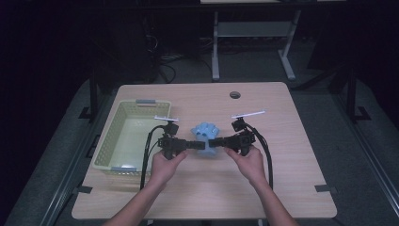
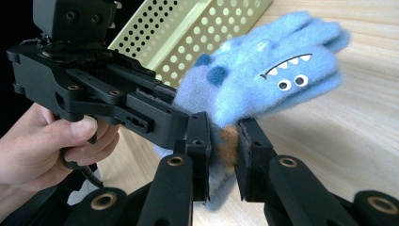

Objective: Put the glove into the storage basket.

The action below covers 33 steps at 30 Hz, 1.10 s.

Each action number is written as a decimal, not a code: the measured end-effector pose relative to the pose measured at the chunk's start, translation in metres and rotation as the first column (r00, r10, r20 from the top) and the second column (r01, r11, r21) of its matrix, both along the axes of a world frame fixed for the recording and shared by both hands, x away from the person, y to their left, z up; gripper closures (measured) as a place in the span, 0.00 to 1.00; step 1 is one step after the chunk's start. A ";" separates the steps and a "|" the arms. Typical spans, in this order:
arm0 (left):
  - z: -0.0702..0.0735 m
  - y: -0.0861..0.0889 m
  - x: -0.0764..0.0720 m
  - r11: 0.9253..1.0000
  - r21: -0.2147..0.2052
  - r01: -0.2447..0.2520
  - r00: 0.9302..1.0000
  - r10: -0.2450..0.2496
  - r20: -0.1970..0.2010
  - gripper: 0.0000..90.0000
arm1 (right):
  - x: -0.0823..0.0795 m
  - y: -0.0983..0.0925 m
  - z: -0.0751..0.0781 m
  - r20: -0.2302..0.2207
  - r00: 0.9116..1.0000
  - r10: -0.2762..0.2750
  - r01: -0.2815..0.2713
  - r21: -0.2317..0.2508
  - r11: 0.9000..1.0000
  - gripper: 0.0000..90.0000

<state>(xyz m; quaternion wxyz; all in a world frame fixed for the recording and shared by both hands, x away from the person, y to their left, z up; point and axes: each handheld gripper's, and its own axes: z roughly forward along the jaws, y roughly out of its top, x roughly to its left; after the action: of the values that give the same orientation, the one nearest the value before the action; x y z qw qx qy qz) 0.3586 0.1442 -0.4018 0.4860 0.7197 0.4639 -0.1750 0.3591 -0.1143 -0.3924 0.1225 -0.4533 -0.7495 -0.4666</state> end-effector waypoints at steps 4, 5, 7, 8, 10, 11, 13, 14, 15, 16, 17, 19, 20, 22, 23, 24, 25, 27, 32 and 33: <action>0.004 0.005 0.003 1.000 -0.011 0.008 1.000 -0.008 -0.001 0.80 | 0.002 0.004 0.005 0.007 1.000 0.008 -0.008 0.002 1.000 0.86; 0.005 0.006 0.003 1.000 -0.014 0.009 1.000 -0.009 0.003 0.80 | 0.003 0.005 0.006 0.009 1.000 0.010 -0.010 -0.002 1.000 0.86; 0.007 0.008 0.004 1.000 -0.023 0.009 1.000 -0.009 0.003 0.80 | 0.004 0.007 0.010 0.018 1.000 0.015 -0.014 -0.005 1.000 0.86; 0.008 0.010 0.005 1.000 -0.023 0.013 1.000 -0.013 0.006 0.81 | 0.004 0.007 0.011 0.023 1.000 0.014 -0.014 -0.002 1.000 0.86; 0.011 0.012 0.006 1.000 -0.019 0.016 1.000 -0.016 0.011 0.81 | 0.005 0.010 0.013 0.027 0.999 0.018 -0.018 -0.006 1.000 0.86; 0.012 0.012 0.006 1.000 -0.020 0.012 1.000 -0.011 0.012 0.81 | 0.005 0.011 0.015 0.023 1.000 0.017 -0.017 -0.003 1.000 0.86; 0.014 0.014 0.007 1.000 -0.021 0.017 1.000 -0.016 0.015 0.81 | 0.006 0.012 0.016 0.027 0.999 0.017 -0.017 0.003 1.000 0.86; 0.016 0.015 0.008 1.000 -0.022 0.017 1.000 -0.016 0.016 0.81 | 0.006 0.013 0.017 0.028 0.999 0.019 -0.019 0.004 1.000 0.86; 0.017 0.016 0.008 1.000 -0.021 0.019 1.000 -0.019 0.020 0.81 | 0.007 0.014 0.018 0.034 0.999 0.018 -0.018 0.008 1.000 0.86; 0.018 0.018 0.009 0.999 -0.021 0.024 0.999 -0.023 0.024 0.81 | 0.007 0.015 0.019 0.036 0.999 0.018 -0.018 0.010 1.000 0.86; 0.019 0.020 0.008 0.999 -0.027 0.020 1.000 -0.019 0.022 0.81 | 0.007 0.016 0.021 0.035 0.999 0.018 -0.019 0.008 1.000 0.86; 0.020 0.022 0.009 0.999 -0.029 0.019 1.000 -0.018 0.023 0.81 | 0.007 0.018 0.023 0.043 0.999 0.020 -0.021 0.015 1.000 0.86; 0.021 0.024 0.009 1.000 -0.021 0.019 0.999 -0.018 0.027 0.81 | 0.008 0.020 0.023 0.041 0.999 0.021 -0.022 0.016 1.000 0.86; 0.023 0.028 0.009 1.000 -0.022 0.015 1.000 -0.015 0.027 0.81 | 0.008 0.023 0.024 0.042 0.999 0.026 -0.027 0.012 1.000 0.86; 0.023 0.030 0.009 1.000 -0.022 0.017 0.999 -0.016 0.028 0.81 | 0.009 0.026 0.024 0.049 0.998 0.027 -0.028 0.015 0.999 0.86; 0.024 0.032 0.009 1.000 -0.026 0.016 0.999 -0.015 0.030 0.81 | 0.010 0.027 0.025 0.050 0.998 0.029 -0.030 0.016 0.999 0.86; 0.025 0.034 0.010 1.000 -0.018 0.018 0.999 -0.018 0.033 0.81 | 0.010 0.029 0.025 0.052 0.998 0.030 -0.031 0.021 0.999 0.86; 0.026 0.037 0.010 1.000 -0.017 0.016 0.999 -0.015 0.038 0.82 | 0.011 0.033 0.027 0.046 0.998 0.030 -0.031 0.026 0.999 0.86; 0.030 0.050 0.012 1.000 -0.020 0.006 0.999 -0.005 0.039 0.82 | 0.015 0.042 0.028 0.057 0.998 0.039 -0.041 0.035 0.999 0.86; 0.030 0.051 0.013 1.000 -0.020 0.007 0.999 -0.006 0.041 0.82 | 0.016 0.045 0.029 0.052 0.998 0.040 -0.042 0.036 0.998 0.86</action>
<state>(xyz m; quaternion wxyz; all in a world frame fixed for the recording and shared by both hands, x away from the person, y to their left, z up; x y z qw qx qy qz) 0.3711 0.1953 -0.3716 0.5020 0.7197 0.4497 -0.1667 0.3751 -0.0689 -0.3635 0.1212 -0.4233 -0.7528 -0.4893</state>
